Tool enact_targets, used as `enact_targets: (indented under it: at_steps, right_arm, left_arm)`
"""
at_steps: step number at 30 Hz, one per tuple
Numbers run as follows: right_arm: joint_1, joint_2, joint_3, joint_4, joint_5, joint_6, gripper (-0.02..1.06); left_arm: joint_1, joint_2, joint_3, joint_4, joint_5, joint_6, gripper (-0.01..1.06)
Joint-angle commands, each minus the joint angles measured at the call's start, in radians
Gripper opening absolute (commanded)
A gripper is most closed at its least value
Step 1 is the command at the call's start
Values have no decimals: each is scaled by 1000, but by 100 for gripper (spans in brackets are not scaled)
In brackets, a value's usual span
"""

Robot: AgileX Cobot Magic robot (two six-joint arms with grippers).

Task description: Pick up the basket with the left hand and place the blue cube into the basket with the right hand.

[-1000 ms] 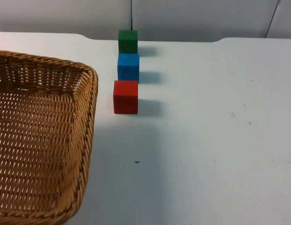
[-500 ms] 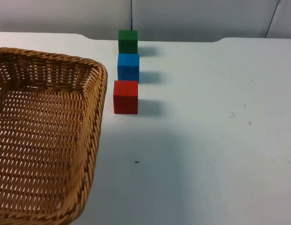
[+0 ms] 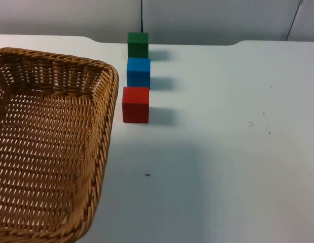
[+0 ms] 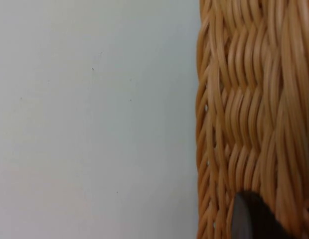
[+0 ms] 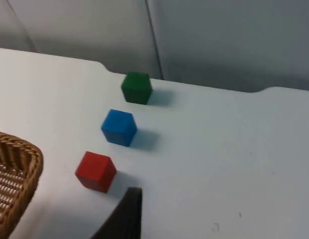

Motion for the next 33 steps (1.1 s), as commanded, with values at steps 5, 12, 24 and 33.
enact_targets:
  at_steps: [5, 12, 24, 33]
  right_arm:
    - [277, 364, -257, -53, -70, 62, 104]
    - [411, 622, -404, -161, -158, 330, 104]
    - [528, 1098, -792, -414, -109, 736, 100]
    - [536, 1310, -1078, -517, 25, 869, 99]
  left_arm:
    - [5, -4, -8, -37, 8, 14, 0]
    - [5, -4, -8, -37, 4, 16, 0]
    - [5, -4, -8, -39, -3, 16, 0]
    - [5, -4, -8, -37, -1, 16, 0]
